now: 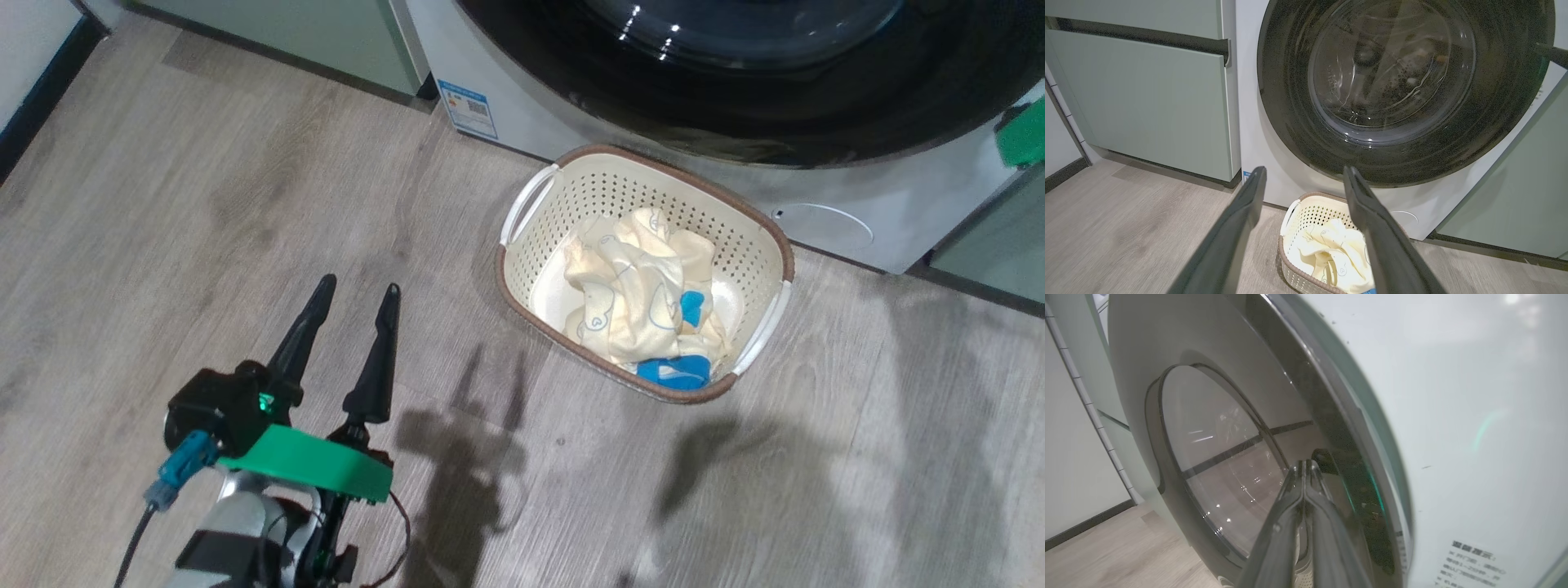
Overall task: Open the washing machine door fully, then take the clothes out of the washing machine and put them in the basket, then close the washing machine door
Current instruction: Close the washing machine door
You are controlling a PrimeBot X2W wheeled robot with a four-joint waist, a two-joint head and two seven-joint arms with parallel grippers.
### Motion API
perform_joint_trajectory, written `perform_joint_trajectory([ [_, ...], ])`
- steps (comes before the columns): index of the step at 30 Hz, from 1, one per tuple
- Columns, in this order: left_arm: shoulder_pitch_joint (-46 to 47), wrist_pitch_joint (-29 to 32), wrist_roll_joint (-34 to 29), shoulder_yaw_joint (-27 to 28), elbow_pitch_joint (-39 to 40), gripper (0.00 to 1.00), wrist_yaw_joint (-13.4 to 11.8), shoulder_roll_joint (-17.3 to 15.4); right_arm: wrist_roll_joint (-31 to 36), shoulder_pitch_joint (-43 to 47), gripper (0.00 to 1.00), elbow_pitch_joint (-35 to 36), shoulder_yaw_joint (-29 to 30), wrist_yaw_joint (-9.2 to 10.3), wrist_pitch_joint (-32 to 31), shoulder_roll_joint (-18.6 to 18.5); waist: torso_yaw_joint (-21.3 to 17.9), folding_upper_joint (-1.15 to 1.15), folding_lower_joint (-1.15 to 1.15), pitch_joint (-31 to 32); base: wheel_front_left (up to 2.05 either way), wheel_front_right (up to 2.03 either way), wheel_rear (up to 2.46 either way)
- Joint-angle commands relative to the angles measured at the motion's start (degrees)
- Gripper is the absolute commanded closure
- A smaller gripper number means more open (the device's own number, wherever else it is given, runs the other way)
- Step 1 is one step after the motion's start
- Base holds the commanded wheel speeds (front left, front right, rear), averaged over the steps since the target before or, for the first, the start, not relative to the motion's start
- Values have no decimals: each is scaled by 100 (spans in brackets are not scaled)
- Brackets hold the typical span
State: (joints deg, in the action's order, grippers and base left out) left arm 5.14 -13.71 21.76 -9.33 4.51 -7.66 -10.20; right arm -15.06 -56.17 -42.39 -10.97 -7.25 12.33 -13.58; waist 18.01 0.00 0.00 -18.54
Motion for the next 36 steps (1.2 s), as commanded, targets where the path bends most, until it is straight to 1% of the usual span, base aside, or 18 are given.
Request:
perform_joint_trajectory([
  [1,214,-69,-15,204,121,0,29,-71,-2,-297,100,42,-35,-24,89,-14,10,0,0,-21,0,0,0],
  [9,279,-99,-43,203,15,0,59,-40,-84,-529,100,-360,-206,-24,231,30,-4,0,0,-20,0,0,0],
  [17,239,-109,-57,229,-20,0,54,-59,-221,-238,100,-248,-467,-24,262,146,-72,0,0,97,0,0,0],
  [21,209,-109,-71,234,-5,0,42,-94,-308,102,100,101,-575,-24,264,197,-168,0,0,185,0,0,0],
  [26,132,-42,-89,235,27,0,8,-162,-408,753,100,738,-587,-24,265,249,-338,0,0,384,0,0,0],
  [32,27,84,-91,227,131,0,-18,-250,-357,1793,100,1691,-423,-24,266,338,-575,0,0,639,0,0,0],
  [35,-24,157,-86,227,177,0,-22,-304,-299,2347,100,2046,-299,-24,266,420,-692,0,0,756,0,0,0],
  [36,-44,177,-84,233,191,0,-29,-320,-278,2522,64,2133,-277,-24,266,454,-736,0,0,802,0,0,0],
])
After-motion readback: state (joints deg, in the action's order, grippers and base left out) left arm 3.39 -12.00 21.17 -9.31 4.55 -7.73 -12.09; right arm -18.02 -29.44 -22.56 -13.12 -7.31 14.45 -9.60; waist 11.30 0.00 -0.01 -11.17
